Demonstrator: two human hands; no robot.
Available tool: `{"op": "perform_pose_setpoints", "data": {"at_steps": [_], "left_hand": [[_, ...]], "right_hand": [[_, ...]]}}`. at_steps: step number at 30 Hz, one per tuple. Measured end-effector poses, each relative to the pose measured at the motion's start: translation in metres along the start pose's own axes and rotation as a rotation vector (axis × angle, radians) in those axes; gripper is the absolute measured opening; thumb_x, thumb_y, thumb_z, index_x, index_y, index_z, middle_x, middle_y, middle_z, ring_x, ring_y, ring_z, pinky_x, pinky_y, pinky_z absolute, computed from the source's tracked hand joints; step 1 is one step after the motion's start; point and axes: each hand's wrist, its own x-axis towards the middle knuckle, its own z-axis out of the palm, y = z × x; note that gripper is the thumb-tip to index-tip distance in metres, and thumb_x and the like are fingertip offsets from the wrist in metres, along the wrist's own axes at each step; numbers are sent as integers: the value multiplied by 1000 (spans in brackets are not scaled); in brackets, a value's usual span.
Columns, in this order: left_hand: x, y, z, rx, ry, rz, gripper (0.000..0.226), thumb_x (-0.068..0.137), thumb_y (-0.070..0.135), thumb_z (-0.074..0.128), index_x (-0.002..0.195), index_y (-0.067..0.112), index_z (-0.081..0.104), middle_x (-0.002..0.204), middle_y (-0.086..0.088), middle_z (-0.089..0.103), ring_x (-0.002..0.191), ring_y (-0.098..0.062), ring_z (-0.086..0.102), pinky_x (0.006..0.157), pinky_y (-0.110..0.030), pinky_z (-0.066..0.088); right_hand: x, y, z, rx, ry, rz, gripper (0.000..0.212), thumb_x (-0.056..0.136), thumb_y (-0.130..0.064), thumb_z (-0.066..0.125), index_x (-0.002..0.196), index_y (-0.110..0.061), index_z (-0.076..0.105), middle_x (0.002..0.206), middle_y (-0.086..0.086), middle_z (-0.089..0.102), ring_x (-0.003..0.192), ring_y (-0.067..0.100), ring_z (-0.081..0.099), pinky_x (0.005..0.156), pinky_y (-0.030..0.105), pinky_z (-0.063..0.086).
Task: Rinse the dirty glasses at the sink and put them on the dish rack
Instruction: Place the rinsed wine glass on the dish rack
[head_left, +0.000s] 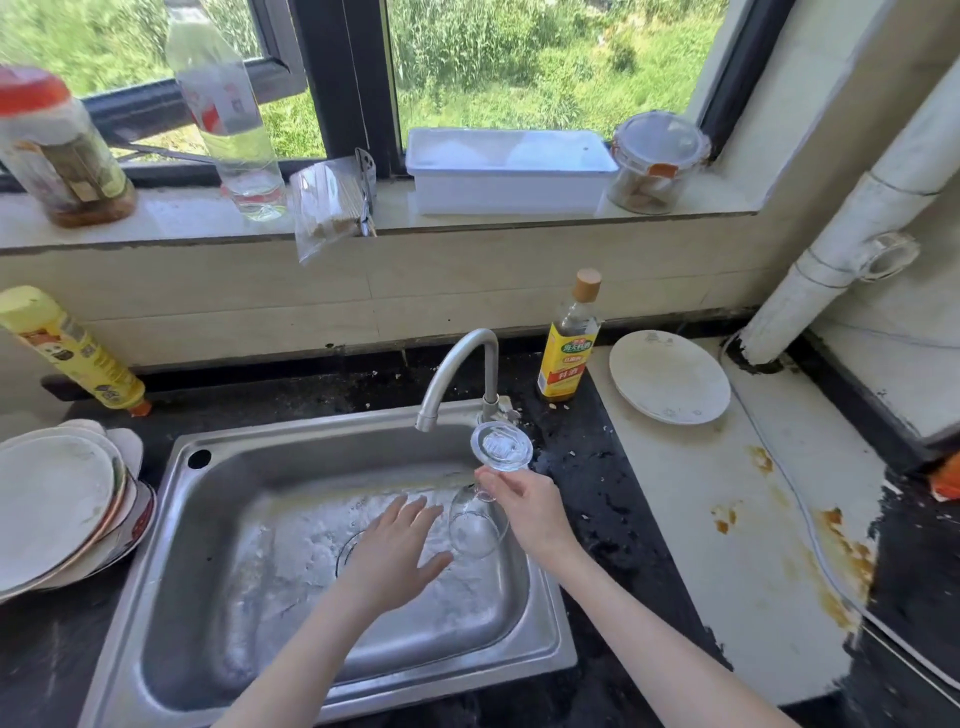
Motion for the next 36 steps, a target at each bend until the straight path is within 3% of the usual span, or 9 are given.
{"op": "perform_pose_setpoints", "data": {"at_steps": [2,4,10,15,19,23,27,32,36], "left_hand": [[-3,4,-10,22,74,68,65,78,56,30,123,15,54,122,-6,61,117,-33,56,88,-43,50],[-6,12,-22,31,145,105,52,81,49,38,116,15,59,111,-5,67,103,-30,64,76,-41,54],[-16,42,-34,64,230,262,60,89,59,29,133,23,48,134,-1,54,126,-28,48,97,-47,41],[-31,75,-20,102,113,438,70,91,65,10,135,23,45,135,0,53,127,-28,47,99,-45,39],[-58,103,0,65,2,610,100,68,80,-17,146,31,22,152,8,23,144,-21,13,113,-33,10],[-105,139,18,70,-53,766,99,67,79,-19,145,33,20,152,10,22,144,-17,10,115,-31,9],[-145,185,41,102,-128,932,98,64,80,-21,145,39,16,153,15,17,144,-10,6,114,-29,10],[-203,257,74,129,-178,1183,87,77,77,-6,143,33,31,149,8,31,141,-16,18,108,-30,11],[-261,322,114,130,-265,1303,83,79,76,4,142,32,34,147,10,33,141,-16,22,111,-29,16]], "right_hand": [[-5,-1,-9,-35,7,-17,21,90,-20,61,92,-1,71,90,13,71,83,22,65,77,30,49],[-10,-1,-21,-67,22,-27,20,90,-19,61,91,-1,69,91,14,70,86,25,63,78,33,47],[-54,-7,-65,24,162,-15,7,90,-19,61,92,-19,67,92,0,70,90,14,65,82,25,49],[-128,4,-90,41,370,38,11,91,-24,59,84,-23,68,88,-4,69,87,10,64,79,19,47],[-207,18,-92,89,580,92,9,92,-17,56,88,-19,64,85,-11,62,78,-5,58,68,4,42],[-303,36,-89,172,771,152,14,92,-14,56,98,-10,68,90,-11,65,76,-18,60,70,1,42],[-403,48,-89,169,1025,195,14,91,-13,56,94,-10,70,90,-5,69,81,-14,62,73,2,42],[-533,64,-94,210,1302,284,16,92,-20,54,85,-23,68,89,-9,70,80,-9,63,74,7,46],[-634,80,-104,209,1493,317,16,93,-19,54,86,-20,68,88,-6,70,79,-7,63,74,6,45]]}}
